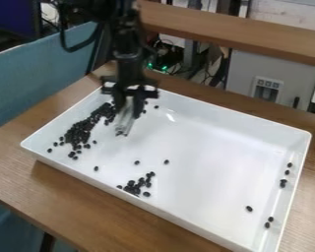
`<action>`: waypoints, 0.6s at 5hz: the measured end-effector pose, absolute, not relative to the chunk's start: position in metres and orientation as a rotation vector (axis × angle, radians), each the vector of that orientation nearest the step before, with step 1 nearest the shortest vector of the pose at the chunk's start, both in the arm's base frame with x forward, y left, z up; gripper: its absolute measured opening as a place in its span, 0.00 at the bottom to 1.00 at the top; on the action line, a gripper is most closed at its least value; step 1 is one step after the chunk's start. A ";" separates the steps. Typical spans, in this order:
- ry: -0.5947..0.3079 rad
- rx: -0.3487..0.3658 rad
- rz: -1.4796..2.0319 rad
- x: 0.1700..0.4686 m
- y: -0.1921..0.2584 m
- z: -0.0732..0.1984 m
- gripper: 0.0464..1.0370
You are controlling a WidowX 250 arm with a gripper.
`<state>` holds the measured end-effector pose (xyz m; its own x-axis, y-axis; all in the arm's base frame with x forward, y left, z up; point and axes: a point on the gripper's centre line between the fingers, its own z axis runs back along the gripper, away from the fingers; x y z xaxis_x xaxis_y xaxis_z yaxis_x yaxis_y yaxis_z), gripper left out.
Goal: Sweep into pile
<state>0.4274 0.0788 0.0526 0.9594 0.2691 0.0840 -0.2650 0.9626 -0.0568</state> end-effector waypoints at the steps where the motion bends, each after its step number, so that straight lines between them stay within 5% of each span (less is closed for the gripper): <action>1: -0.101 -0.041 0.193 0.434 0.039 0.053 0.34; 3: -0.047 0.018 0.134 0.429 0.042 0.023 0.34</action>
